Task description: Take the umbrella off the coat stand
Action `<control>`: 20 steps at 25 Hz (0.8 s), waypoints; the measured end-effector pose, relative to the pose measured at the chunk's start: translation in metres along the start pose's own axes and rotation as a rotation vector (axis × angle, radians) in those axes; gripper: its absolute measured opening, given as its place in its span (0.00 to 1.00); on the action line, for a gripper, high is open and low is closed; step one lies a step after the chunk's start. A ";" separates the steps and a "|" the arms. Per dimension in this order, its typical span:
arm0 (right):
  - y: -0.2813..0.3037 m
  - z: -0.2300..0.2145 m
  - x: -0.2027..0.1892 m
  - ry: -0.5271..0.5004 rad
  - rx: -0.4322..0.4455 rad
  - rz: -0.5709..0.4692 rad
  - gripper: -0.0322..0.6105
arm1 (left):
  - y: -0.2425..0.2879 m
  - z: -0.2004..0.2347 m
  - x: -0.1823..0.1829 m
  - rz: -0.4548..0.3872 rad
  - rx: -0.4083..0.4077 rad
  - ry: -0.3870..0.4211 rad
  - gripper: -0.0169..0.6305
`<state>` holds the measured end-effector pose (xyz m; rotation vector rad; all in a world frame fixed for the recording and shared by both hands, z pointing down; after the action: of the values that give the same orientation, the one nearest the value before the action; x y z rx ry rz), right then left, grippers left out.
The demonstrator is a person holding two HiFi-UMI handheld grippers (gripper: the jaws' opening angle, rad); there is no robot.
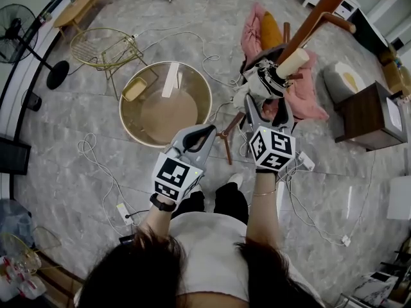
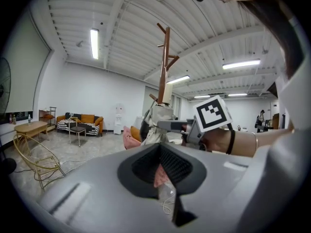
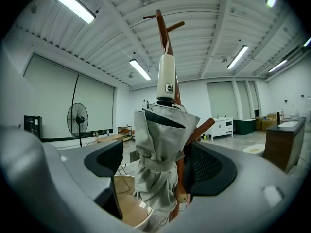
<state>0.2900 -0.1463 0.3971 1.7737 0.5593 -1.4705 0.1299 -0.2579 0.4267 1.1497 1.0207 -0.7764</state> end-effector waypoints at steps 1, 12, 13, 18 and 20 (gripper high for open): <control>0.004 -0.001 0.000 0.009 -0.005 0.002 0.69 | -0.001 0.001 -0.002 0.006 0.001 -0.006 0.12; 0.041 -0.002 0.012 0.008 -0.068 -0.019 0.69 | -0.006 0.019 -0.008 0.022 0.019 -0.031 0.12; 0.044 -0.001 0.012 -0.007 -0.077 -0.021 0.69 | -0.006 0.021 -0.008 0.021 0.021 -0.034 0.12; 0.052 0.001 0.011 -0.055 -0.105 -0.033 0.68 | -0.005 0.030 -0.011 0.022 0.032 -0.042 0.12; 0.054 0.000 0.011 -0.064 -0.109 -0.036 0.68 | -0.005 0.033 -0.012 0.026 0.038 -0.046 0.12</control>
<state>0.3327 -0.1810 0.4011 1.6344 0.6290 -1.4871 0.1285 -0.2914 0.4389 1.1702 0.9546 -0.8017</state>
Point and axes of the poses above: the fingertips, and each gripper's own axes: y forward along the fingers, z to its left, x out of its top, the point moved 4 cm from there along -y, backward along the fingers, and after that the axes turned 11 degrees about z, right-handed, at the moved point
